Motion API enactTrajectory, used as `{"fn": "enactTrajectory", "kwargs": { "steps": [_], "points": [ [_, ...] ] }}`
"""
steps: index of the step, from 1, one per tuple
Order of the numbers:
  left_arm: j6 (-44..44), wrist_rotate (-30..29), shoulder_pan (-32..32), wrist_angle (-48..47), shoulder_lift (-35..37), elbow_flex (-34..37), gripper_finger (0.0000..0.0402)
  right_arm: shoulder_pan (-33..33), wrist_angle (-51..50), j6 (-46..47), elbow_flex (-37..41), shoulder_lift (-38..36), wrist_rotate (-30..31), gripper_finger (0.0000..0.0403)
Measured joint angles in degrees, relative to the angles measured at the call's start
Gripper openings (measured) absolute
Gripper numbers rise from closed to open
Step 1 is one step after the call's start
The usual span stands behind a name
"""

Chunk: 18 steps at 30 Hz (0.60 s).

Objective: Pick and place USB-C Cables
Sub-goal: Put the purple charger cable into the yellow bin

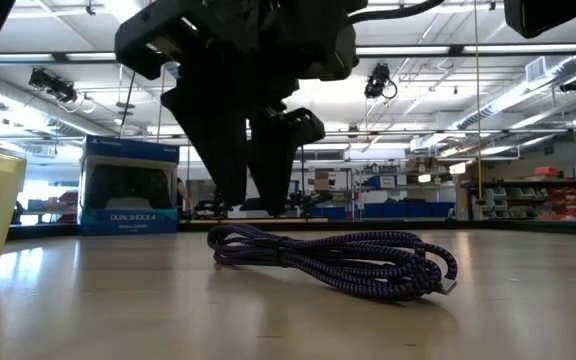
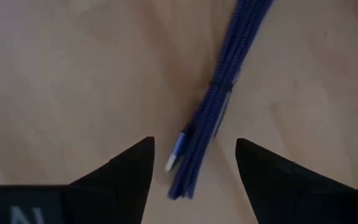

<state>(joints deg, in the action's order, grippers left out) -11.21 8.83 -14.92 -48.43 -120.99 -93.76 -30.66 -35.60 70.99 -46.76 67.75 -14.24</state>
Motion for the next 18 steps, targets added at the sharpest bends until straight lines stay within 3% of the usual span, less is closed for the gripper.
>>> {"fn": "enactTrajectory", "kwargs": {
  "steps": [10, 14, 18],
  "points": [
    [-2.28, 0.35, -1.78, 1.18, -4.44, 0.37, 0.0214, 0.03, 0.1, 3.11, 0.0, 0.01, 0.05, 0.0135],
    [1.39, 0.29, -2.38, 0.65, -5.66, 0.02, 0.016, 0.01, 0.44, 4.58, -0.02, 0.0, -0.64, 0.0135],
    [6.89, -0.16, -1.81, -1.02, -5.5, -1.49, 0.0066, -0.03, 0.6, 4.92, -0.02, 0.0, -0.22, 0.0135]
  ]
}}
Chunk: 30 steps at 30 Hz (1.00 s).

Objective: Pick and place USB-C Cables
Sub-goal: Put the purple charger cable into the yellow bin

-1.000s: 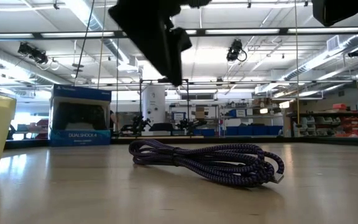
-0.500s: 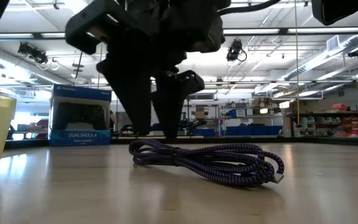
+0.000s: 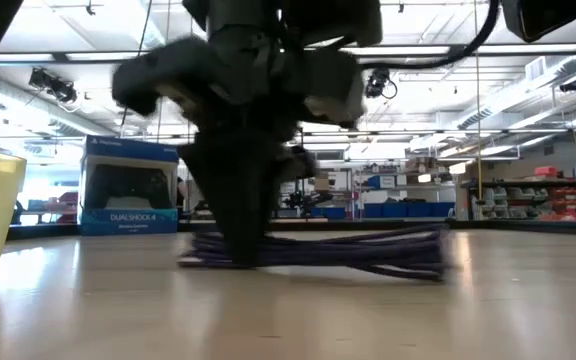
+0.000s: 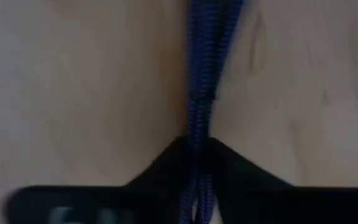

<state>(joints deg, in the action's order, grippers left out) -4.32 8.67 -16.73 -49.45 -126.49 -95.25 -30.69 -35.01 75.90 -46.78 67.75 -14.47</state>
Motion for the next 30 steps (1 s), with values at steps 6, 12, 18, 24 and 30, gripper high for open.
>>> {"fn": "enactTrajectory", "kwargs": {
  "steps": [6, 12, 18, 24, 30],
  "points": [
    [3.79, -0.25, 1.47, -13.26, 2.51, -7.31, 0.0017, 0.01, 0.31, -1.01, 0.0, 0.0, 1.38, 0.0135],
    [7.0, -1.18, 0.09, -24.2, 7.21, -14.41, 0.0014, 0.04, 0.3, -1.52, 0.0, 0.01, 1.6, 0.0135],
    [15.37, -7.11, -5.12, -24.04, 13.85, -14.94, 0.0014, 0.17, 0.55, -4.14, 0.0, 0.0, 2.96, 0.0135],
    [27.11, -12.04, -10.94, -22.44, 18.45, -14.9, 0.0014, 0.5, 0.64, -7.33, 0.0, 0.0, 2.91, 0.0135],
    [40.22, -22.26, -16.45, -22.5, 22.37, -14.92, 0.0014, 0.5, 0.68, -10.26, 0.0, 0.0, 2.88, 0.0135]
  ]
}}
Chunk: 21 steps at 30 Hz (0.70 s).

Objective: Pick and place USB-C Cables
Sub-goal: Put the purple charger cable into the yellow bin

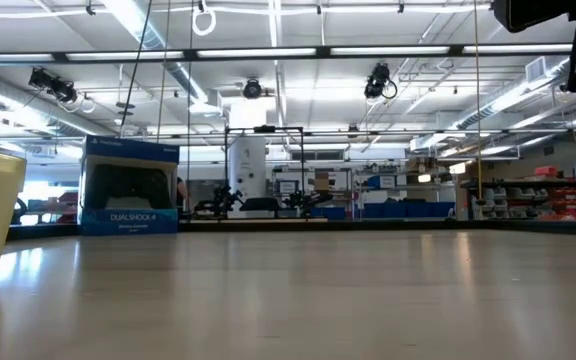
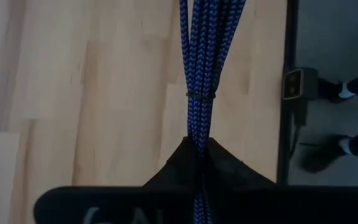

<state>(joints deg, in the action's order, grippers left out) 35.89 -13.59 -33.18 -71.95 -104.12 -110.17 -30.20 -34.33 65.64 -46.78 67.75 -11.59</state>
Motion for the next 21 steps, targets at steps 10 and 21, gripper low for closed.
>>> {"fn": "enactTrajectory", "kwargs": {
  "steps": [10, 21],
  "points": [
    [7.35, -1.75, -7.53, -2.58, 1.08, 1.14, 0.0014, -0.6, 4.24, 7.26, 0.0, 0.0, 0.33, 0.0135],
    [33.02, 1.77, -23.28, 7.76, 14.06, 27.39, 0.0014, -0.94, 12.11, 16.66, 0.0, 0.0, 12.17, 0.0135]
  ]
}}
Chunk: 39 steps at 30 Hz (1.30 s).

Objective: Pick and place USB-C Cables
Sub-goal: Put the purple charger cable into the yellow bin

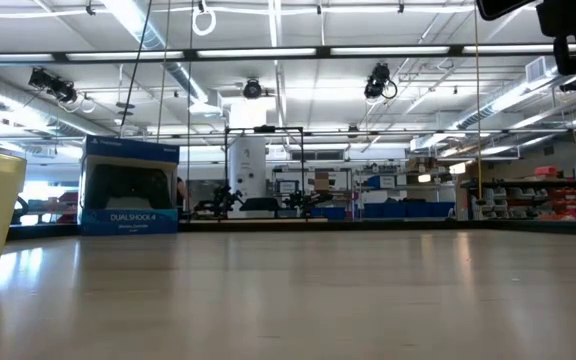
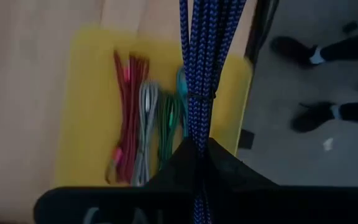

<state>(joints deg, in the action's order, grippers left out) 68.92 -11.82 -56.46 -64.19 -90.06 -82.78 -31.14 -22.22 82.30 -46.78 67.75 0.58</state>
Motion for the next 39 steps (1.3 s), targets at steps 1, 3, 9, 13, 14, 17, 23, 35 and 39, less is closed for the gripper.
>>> {"fn": "enactTrajectory", "kwargs": {
  "steps": [1, 3, 9, 13, 14, 17, 23, 35, 39],
  "points": [
    [2.83, -0.08, -1.31, 1.64, 1.35, 2.81, 0.0014, 0.02, 0.01, 0.65, 0.0, 0.01, 0.62, 0.0135],
    [7.47, -0.08, -3.33, 5.87, 3.16, 7.7, 0.0014, 0.02, -0.09, 1.63, 0.0, 0.0, 1.29, 0.0135],
    [10.31, 1.92, -5.58, 11.33, 4.24, 13.62, 0.0014, 0.05, -0.4, 3.06, 0.0, 0.0, 1.39, 0.0135],
    [9.5, -1.01, -5.1, 9.77, 4.24, 13.83, 0.0014, 0.42, -0.28, 3.78, 0.0, 0.0, 2.61, 0.0135],
    [8.55, -1.46, -5.08, 8.99, 4.24, 13.83, 0.0014, 0.45, -0.22, 4.71, 0.0, 0.0, 2.99, 0.0135],
    [6.63, -1.95, -4.35, 6.9, 3.77, 13.87, 0.0014, 0.44, 0.0, 6.85, 0.0, 0.01, 3.12, 0.0135],
    [3.52, -3.87, -2.57, 6.53, 3.5, 13.87, 0.0051, 0.39, -0.09, 6.32, 0.0, 0.0, 2.89, 0.0135],
    [-0.37, 8.06, -2.37, -2.78, 3.5, 13.87, 0.015, 0.46, -0.13, -3.68, 0.0, 0.0, -3.34, 0.0135],
    [1.71, 9.03, -1.16, -1.1, 3.5, 13.57, 0.0156, 0.46, -0.15, -7.99, 0.0, 0.0, -6.6, 0.0135]
  ]
}}
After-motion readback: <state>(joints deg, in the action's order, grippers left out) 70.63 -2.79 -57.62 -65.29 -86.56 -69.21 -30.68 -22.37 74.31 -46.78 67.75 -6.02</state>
